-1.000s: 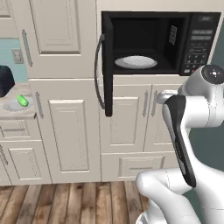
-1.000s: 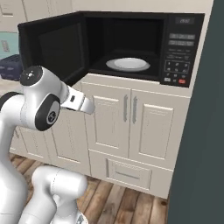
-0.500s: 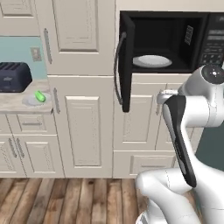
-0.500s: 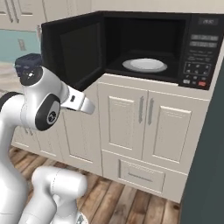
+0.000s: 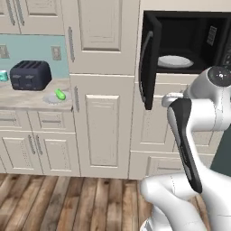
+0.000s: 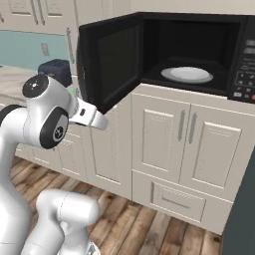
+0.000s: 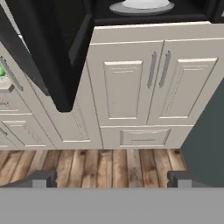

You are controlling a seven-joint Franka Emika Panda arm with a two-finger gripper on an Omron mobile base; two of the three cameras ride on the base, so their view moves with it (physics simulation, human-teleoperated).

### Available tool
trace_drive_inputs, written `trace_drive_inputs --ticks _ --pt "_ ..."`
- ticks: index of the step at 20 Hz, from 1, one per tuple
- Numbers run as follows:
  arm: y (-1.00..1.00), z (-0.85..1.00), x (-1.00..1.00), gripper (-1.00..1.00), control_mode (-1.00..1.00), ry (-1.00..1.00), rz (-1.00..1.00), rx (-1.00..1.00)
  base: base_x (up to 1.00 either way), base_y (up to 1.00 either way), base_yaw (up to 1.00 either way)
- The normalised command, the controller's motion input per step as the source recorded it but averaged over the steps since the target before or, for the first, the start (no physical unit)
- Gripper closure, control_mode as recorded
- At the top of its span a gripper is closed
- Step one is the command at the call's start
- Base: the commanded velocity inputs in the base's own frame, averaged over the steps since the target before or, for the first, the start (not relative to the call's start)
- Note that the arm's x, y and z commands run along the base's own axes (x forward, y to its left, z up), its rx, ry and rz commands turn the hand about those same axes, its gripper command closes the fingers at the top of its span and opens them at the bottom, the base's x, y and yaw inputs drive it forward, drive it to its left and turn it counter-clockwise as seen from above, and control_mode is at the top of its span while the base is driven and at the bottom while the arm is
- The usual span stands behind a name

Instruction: Pick the corn from the counter and place it in the microwave. Then turn on the microwave.

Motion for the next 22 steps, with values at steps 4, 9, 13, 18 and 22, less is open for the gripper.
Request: trace_drive_inputs --ticks 4,9,13,18,22 --pt "0.00 0.00 0.00 -1.00 1.00 0.00 0.00 0.00 -0.23 0.44 0.15" --pt "0.00 0.00 0.00 -1.00 1.00 0.00 0.00 0.00 -0.19 0.47 0.15" --pt "0.00 0.00 0.00 -1.00 1.00 0.00 0.00 0.00 -0.14 0.46 0.16" --pt "0.00 0.00 0.00 -1.00 1.00 0.00 0.00 0.00 -0.08 0.47 0.16" --pt "0.00 0.00 0.00 -1.00 1.00 0.00 0.00 0.00 0.00 0.46 0.15"
